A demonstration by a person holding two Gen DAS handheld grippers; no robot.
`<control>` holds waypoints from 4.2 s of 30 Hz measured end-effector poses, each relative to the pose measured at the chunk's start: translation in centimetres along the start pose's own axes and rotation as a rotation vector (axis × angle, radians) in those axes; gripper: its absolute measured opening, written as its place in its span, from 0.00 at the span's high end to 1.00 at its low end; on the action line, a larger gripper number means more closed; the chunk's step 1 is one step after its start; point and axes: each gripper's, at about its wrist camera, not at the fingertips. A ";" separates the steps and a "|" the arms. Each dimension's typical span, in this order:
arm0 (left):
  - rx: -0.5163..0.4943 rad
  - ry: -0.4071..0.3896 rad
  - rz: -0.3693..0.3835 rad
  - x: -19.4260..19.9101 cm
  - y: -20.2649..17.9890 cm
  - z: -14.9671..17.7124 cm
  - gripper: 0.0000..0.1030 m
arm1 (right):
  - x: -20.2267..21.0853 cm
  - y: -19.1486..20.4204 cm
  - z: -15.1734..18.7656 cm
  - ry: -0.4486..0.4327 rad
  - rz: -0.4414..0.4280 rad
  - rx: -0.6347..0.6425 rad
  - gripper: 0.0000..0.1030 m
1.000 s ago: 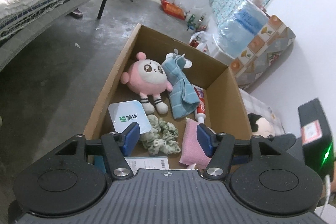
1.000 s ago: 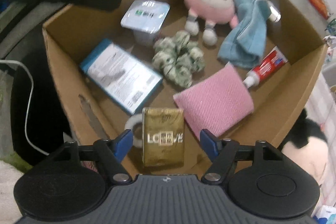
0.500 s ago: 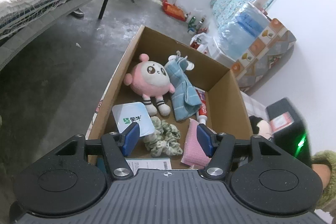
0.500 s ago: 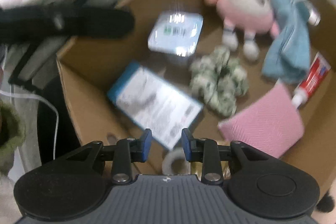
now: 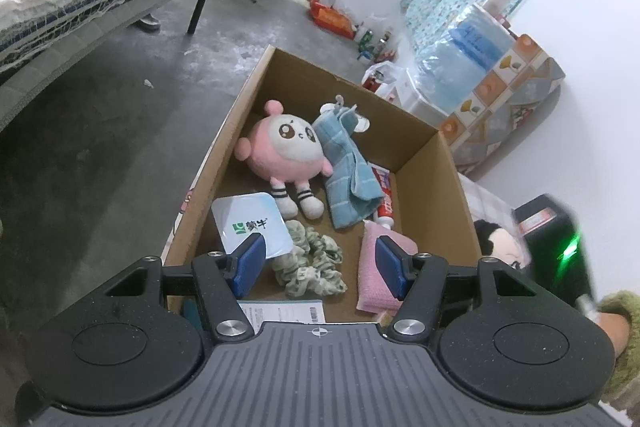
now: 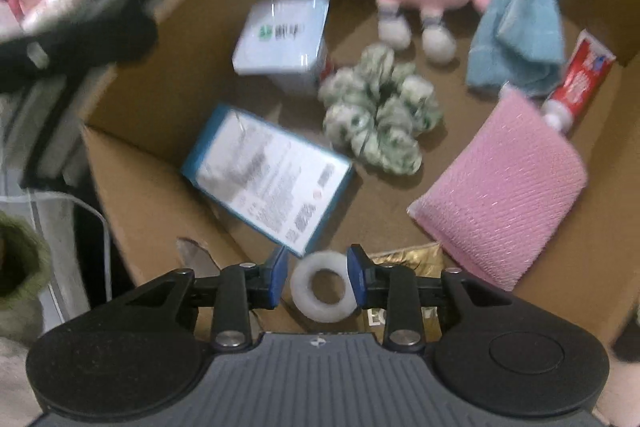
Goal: Organize soft objects
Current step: 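Move both grippers from the box to the wet wipes pack on the table, then grasp the blue-and-white wet wipes pack with the left gripper, then lift the wipes pack with the left gripper while the right gripper clamps its other end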
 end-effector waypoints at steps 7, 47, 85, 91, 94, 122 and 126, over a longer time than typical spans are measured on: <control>-0.025 -0.050 -0.020 1.0 -1.7 0.8 0.18 | 5.8 -0.8 6.0 -0.261 -0.053 -0.083 0.66; -0.379 0.443 0.118 -22.0 -40.1 -0.2 0.07 | 3.6 -23.7 36.3 -1.084 0.260 -1.055 0.51; -0.089 0.672 0.298 -43.3 -44.6 -3.6 0.50 | 0.2 -32.9 32.8 -1.006 0.250 -1.076 0.53; -0.128 0.655 0.245 -41.9 -44.2 -2.9 0.52 | 0.5 -32.7 32.6 -1.007 0.225 -1.025 0.53; -0.110 0.651 0.209 -40.9 -43.0 -3.0 0.52 | 0.5 -32.6 32.5 -0.995 0.181 -0.985 0.53; -0.146 0.738 0.210 -23.4 -31.2 10.6 0.45 | -0.9 -18.7 45.1 -0.934 -0.191 -0.870 0.52; -0.256 0.645 0.272 -21.4 -31.5 11.6 0.31 | -0.2 -19.8 46.8 -1.004 -0.195 -0.933 0.52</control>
Point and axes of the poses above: each gripper's, at about its wrist camera, not at the fingertips, and x roughly against the way its jaws point, y to its left, z to its underside, and after that the axes turned 15 degrees about y, right-handed
